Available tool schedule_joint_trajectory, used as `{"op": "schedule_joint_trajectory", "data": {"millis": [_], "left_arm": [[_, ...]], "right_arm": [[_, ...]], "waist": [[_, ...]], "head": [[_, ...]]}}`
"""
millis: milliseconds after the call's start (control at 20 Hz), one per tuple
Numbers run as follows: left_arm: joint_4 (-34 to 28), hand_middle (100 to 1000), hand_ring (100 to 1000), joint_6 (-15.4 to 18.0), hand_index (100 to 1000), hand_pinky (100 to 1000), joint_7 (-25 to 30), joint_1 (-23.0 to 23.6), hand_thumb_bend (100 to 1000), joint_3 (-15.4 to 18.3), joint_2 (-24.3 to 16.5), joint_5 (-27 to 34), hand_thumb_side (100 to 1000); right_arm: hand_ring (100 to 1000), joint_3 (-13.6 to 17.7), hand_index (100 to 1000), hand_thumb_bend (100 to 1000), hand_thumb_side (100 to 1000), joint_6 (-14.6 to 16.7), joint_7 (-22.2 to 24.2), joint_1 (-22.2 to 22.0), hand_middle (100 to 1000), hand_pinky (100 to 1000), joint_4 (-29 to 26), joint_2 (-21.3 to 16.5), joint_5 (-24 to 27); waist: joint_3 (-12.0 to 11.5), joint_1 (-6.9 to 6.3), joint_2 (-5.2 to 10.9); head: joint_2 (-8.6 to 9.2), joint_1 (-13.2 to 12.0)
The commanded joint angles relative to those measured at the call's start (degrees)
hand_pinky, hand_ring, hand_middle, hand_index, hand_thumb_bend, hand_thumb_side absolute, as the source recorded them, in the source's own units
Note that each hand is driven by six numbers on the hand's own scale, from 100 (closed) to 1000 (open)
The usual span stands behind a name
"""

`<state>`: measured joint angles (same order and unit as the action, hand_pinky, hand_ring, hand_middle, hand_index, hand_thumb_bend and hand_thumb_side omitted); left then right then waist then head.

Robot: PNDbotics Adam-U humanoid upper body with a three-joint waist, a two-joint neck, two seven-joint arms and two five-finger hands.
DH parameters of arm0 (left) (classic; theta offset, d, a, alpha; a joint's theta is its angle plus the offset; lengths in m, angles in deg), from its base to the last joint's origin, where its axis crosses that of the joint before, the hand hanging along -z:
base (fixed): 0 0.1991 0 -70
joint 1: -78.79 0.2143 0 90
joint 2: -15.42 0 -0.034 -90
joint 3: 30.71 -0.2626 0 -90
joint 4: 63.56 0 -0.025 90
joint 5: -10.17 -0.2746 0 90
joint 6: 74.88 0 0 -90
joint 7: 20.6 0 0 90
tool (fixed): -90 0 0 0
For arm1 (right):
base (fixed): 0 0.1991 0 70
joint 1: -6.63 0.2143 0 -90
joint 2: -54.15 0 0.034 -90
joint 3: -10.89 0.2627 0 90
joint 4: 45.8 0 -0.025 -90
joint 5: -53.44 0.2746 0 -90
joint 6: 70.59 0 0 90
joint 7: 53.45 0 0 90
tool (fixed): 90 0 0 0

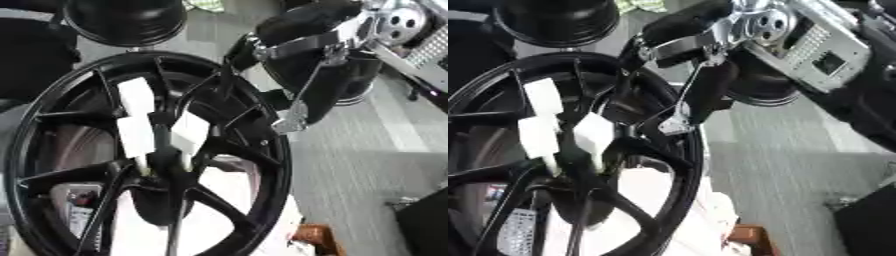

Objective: Pull the pin out of the wheel hub.

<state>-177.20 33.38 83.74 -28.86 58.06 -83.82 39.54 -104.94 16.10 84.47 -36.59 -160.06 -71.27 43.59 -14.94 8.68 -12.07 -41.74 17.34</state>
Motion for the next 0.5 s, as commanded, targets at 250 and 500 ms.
{"op": "schedule_joint_trajectory", "data": {"millis": [250,500], "left_arm": [[-1.0,759,718,-0.8,819,794,0.8,-1.4,100,-0.3,-0.9,0.0,594],[-1.0,759,718,-1.1,819,794,1.0,-1.6,100,-0.4,-0.6,0.4,595]], "right_arm": [[892,-0.2,828,334,405,-4.3,-0.3,1.4,782,910,-0.3,2.0,-2.9],[907,-1.6,837,361,379,-7.0,2.5,2.6,803,911,-0.3,4.2,-4.8]], "waist": [[-0.5,-0.16,0.29],[-0.8,-0.2,0.4]], "head": [[0.39,1.0],[0.55,3.1]]}}
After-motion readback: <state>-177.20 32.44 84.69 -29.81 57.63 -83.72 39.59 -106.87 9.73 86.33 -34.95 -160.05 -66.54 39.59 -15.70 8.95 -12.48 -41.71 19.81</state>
